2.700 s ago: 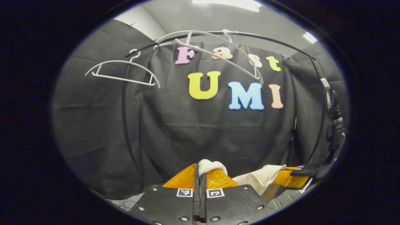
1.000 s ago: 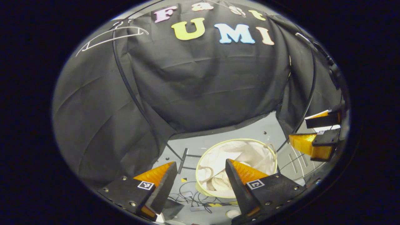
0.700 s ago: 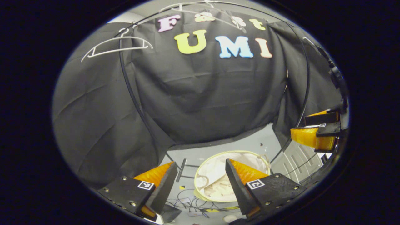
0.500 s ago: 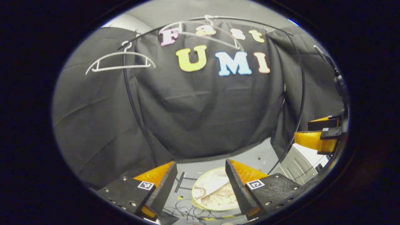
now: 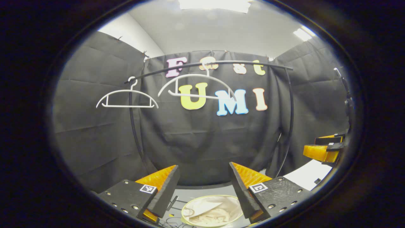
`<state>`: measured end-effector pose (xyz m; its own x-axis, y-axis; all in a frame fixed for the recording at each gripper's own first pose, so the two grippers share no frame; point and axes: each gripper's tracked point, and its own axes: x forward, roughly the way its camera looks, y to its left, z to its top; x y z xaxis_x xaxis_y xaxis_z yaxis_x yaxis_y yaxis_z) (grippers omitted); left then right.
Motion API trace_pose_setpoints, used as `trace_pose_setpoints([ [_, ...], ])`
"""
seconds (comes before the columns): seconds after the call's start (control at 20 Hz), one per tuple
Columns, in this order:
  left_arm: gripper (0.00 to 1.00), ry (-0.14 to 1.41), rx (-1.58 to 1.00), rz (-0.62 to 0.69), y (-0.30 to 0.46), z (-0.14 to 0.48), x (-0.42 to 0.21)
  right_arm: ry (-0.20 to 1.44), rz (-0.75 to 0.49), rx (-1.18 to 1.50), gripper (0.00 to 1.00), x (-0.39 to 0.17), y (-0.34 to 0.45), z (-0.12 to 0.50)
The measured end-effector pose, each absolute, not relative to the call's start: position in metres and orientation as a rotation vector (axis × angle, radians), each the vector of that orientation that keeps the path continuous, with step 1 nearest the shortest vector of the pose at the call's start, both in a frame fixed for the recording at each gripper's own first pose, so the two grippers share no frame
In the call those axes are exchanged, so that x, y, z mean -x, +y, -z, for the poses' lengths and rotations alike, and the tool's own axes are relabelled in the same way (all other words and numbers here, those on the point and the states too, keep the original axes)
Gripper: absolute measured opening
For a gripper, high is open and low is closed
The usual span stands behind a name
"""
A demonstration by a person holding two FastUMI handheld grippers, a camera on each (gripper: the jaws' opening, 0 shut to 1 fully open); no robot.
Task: Grasp the clothes on the hanger with both hands and then place them into the laundry hamper below.
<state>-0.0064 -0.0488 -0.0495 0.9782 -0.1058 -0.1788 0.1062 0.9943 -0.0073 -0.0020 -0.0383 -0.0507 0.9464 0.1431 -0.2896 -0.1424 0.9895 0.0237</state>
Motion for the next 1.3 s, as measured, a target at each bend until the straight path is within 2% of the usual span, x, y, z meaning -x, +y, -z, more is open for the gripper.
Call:
trace_pose_setpoints([
  [0.6, 0.91, 0.012, -0.017, 0.067, -0.042, -0.032, 0.084, 0.085, -0.065, -0.044, 0.96, 0.052, -0.101, -0.032],
  [0.95, 0.91, -0.062, -0.038, 0.052, -0.025, -0.061, 0.089, 0.001, -0.017, -0.053, 0.96, 0.065, -0.109, -0.050],
  [1.3, 0.91, -0.090, -0.020, 0.037, -0.013, -0.067, 0.089, -0.020, -0.021, -0.028, 0.96, 0.067, -0.097, -0.058],
])
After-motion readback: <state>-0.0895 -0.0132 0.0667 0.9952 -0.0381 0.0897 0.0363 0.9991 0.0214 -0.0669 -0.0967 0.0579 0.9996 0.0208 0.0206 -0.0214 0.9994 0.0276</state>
